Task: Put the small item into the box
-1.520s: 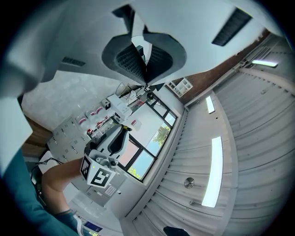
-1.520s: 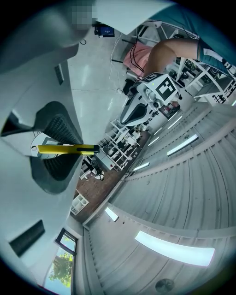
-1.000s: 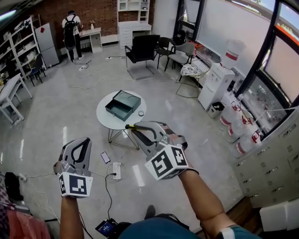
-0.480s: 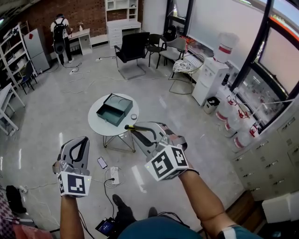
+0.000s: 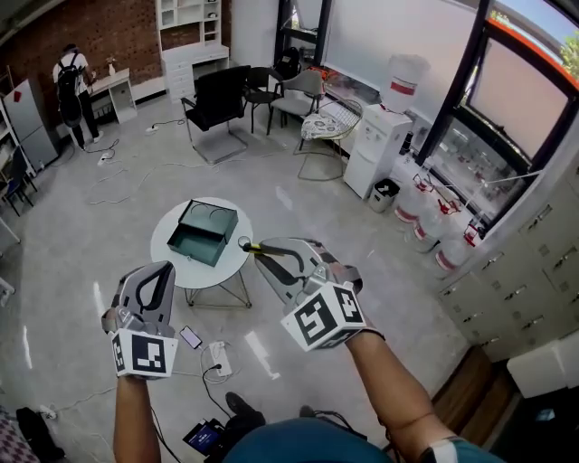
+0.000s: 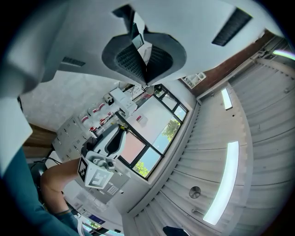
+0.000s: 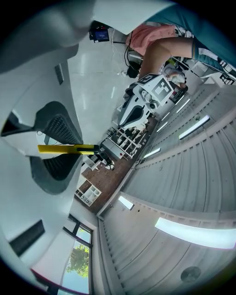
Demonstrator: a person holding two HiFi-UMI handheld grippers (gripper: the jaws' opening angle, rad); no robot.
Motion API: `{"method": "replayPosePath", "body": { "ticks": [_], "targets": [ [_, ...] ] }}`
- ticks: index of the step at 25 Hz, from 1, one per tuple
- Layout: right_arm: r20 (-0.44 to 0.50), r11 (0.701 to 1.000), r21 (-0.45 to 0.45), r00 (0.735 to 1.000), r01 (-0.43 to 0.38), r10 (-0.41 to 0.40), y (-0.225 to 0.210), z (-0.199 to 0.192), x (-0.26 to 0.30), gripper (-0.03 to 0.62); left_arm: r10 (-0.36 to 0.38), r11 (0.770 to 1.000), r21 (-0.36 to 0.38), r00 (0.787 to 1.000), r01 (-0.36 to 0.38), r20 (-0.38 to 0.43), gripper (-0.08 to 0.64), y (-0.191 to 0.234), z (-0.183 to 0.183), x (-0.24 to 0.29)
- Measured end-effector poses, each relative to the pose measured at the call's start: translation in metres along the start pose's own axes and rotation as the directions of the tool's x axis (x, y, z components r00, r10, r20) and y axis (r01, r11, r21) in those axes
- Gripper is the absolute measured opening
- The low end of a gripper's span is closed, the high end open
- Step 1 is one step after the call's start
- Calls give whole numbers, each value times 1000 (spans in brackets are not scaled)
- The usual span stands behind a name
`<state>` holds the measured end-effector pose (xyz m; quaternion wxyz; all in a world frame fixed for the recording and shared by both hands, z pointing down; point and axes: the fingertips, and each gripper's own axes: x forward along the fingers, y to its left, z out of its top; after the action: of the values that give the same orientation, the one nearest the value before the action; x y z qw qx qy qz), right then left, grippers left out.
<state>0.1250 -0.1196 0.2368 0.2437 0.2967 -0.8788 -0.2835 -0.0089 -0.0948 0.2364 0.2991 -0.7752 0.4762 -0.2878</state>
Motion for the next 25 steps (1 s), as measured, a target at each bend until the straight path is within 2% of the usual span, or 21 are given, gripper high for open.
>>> {"method": "replayPosePath", "body": {
  "ticks": [10,13,17,25],
  "targets": [
    [-61,998,17,997,56,-54,-9,27,81,80,-46,999,2,997,46,61,18,69,-61,26],
    [-71,998,14,995,68,-67,-5,48,108,80,-43,999,11,996,42,83,18,96,-84,21],
    [-82,998,-6,994,68,-68,5,70,140,80,-39,999,-16,995,40,88,18,119,-117,14],
    [-69,999,-35,997,38,-41,7,104,211,80,1,999,-54,998,3,68,18,169,-176,7]
  ]
}}
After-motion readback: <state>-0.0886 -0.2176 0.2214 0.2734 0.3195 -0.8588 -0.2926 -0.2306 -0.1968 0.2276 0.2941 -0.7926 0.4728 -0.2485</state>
